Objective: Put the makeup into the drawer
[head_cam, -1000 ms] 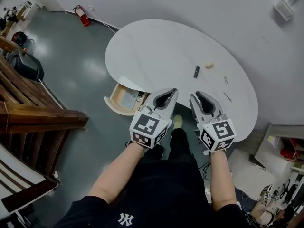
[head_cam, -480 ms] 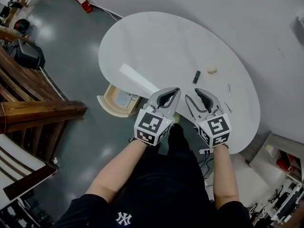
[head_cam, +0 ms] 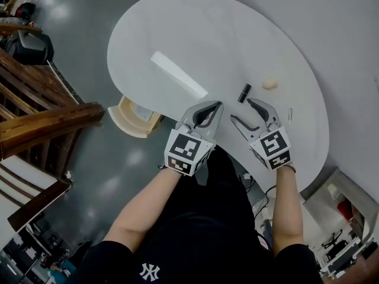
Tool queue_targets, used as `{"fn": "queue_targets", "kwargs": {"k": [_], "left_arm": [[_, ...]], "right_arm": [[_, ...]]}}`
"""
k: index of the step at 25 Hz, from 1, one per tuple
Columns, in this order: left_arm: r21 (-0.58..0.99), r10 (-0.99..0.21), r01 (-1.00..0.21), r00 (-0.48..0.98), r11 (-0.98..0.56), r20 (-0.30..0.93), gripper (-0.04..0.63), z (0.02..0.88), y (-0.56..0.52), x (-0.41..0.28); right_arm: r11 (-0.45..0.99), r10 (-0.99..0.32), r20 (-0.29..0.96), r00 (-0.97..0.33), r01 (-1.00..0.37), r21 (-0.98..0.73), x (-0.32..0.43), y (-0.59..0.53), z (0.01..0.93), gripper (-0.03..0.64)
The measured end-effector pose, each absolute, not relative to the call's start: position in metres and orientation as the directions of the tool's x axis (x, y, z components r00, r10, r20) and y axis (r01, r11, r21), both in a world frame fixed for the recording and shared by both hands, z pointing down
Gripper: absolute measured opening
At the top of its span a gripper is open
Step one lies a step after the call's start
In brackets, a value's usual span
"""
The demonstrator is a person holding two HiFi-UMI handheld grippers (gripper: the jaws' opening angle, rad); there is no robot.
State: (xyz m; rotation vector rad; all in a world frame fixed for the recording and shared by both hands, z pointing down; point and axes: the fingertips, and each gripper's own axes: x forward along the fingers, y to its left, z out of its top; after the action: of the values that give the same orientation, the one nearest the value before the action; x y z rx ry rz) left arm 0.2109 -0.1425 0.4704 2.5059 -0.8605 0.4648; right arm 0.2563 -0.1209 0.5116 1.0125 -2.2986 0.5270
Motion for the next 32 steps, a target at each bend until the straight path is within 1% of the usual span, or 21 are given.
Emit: {"fn": "queue_targets", "kwargs": {"k": [7, 18, 25, 32], "left_arm": [[0.306, -0.499, -0.678, 0.713, -0.668, 0.493, 0.008, 0.501, -0.158, 0.219], [0.329, -0.475, -0.683, 0.706, -0.652, 0.525, 0.008, 0.533, -0.158, 0.237], [0.331, -0.475, -0.694, 0.695, -0.639, 0.540, 0.008, 0.543, -0.157, 0.242], [0.327, -0.487, -0.714, 0.676, -0.619, 0.553, 0.008, 0.546, -0.158, 0.234]], "right_arm": [[0.686, -0.463, 0.695, -0.550, -0.719, -0.112, 0.274, -0.141, 0.555, 0.284], [0.734, -0.384, 0.783, -0.489, -0.676, -0.062, 0.293, -0.156, 0.605, 0.341], [0.759, -0.351, 0.805, -0.478, -0.649, -0.054, 0.296, -0.160, 0.618, 0.344], [0.777, -0.316, 0.841, -0.439, -0.628, -0.036, 0.290, -0.160, 0.632, 0.342]]}}
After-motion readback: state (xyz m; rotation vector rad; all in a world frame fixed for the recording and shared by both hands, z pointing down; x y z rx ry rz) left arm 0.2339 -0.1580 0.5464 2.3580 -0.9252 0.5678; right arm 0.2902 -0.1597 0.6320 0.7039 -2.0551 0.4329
